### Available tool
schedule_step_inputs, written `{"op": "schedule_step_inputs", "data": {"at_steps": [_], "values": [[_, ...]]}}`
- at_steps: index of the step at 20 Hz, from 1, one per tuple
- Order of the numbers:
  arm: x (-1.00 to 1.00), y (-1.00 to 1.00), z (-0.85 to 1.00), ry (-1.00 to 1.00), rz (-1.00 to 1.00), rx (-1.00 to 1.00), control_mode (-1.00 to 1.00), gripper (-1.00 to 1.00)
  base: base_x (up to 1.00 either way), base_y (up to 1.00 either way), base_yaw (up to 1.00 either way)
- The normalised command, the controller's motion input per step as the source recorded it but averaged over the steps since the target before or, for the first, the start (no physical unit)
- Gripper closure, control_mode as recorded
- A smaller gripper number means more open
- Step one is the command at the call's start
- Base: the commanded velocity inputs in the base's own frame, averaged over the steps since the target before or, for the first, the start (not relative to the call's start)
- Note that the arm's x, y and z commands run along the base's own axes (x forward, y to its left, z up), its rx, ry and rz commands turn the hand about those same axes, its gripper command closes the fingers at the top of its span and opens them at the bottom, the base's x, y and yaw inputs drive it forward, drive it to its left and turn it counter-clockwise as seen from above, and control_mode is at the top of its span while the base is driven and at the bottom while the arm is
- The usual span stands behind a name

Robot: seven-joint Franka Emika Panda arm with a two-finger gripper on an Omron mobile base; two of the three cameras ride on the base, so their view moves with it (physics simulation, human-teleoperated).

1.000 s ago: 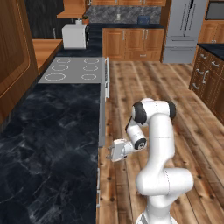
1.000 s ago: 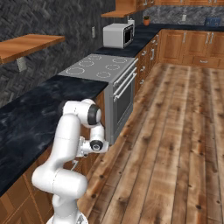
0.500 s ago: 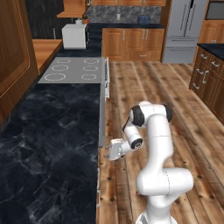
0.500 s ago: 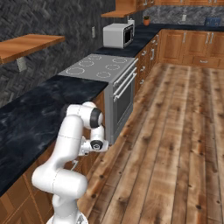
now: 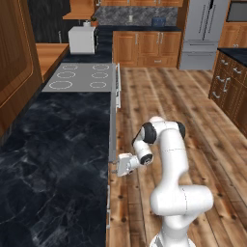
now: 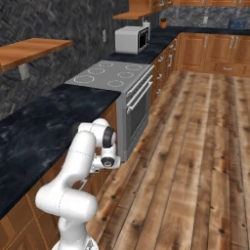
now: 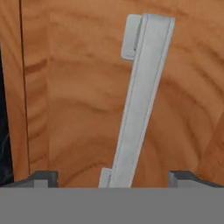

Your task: Take a straw from the drawer in front and place it inside the glass cup on the dining counter.

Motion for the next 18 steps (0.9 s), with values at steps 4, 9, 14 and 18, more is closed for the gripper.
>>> {"op": "schedule_step_inputs", "data": {"at_steps": [4,9,14,18], "values": [[0.32,0.11,-0.31,0.0,0.0,0.0,-1.0,-1.0,0.0,0.0,0.0],[0.32,0.11,-0.33,0.0,0.0,0.0,-1.0,-1.0,0.0,0.0,0.0],[0.2,0.08,-0.15,-0.01,0.0,0.0,-1.0,-1.0,0.0,0.0,0.0],[0.01,0.06,0.0,-0.03,0.0,0.0,-1.0,-1.0,0.0,0.0,0.0]]}}
